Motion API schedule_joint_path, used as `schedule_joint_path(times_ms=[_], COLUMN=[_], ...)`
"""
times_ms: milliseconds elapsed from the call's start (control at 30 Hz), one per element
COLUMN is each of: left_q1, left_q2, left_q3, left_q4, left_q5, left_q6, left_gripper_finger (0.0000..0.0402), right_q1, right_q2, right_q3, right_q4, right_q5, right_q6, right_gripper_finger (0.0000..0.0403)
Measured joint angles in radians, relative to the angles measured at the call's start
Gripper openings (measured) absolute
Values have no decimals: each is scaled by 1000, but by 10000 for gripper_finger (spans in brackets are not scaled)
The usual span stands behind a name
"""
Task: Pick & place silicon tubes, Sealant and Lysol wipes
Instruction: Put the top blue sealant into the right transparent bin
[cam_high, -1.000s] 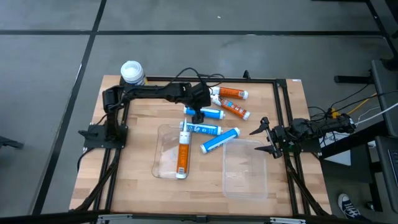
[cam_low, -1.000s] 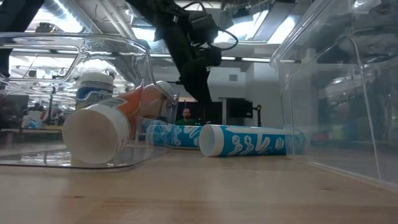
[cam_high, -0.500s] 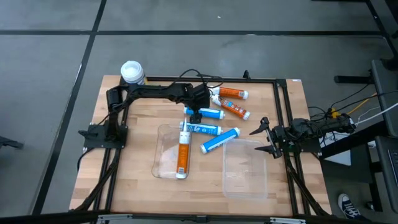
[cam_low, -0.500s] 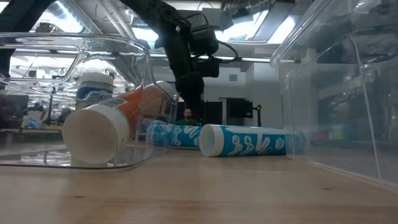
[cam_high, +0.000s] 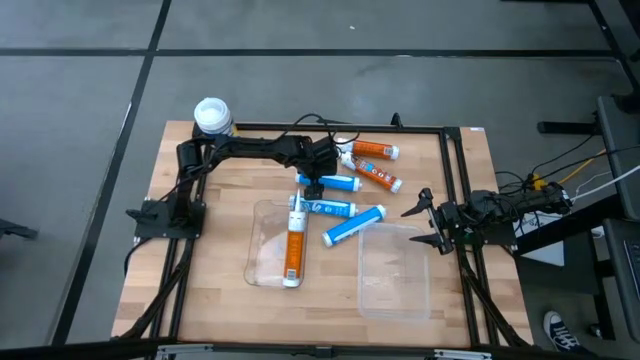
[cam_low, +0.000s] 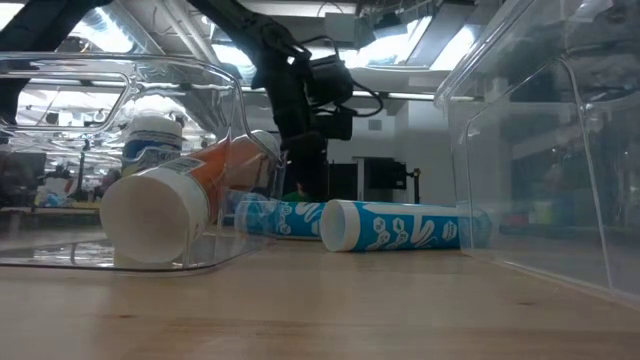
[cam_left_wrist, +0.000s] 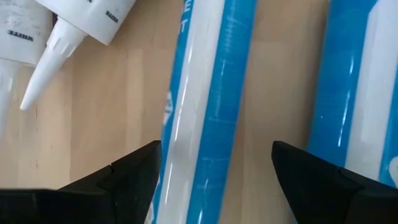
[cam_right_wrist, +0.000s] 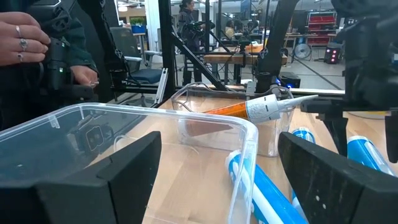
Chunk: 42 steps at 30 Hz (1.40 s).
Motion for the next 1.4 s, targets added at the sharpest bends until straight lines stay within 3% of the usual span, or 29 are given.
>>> schedule_joint_path(times_ms=[1400], left_q1=[46], left_q2=[91], left_q3=[1], left_q4=[23], left_q5=[0], left_q6=[-17], left_gripper_finger=[301], right_q1=[0], right_q2=[0], right_q3=[0], right_q4=[0], right_q5=[0], right_q6=[0], right_gripper_finger=[323])
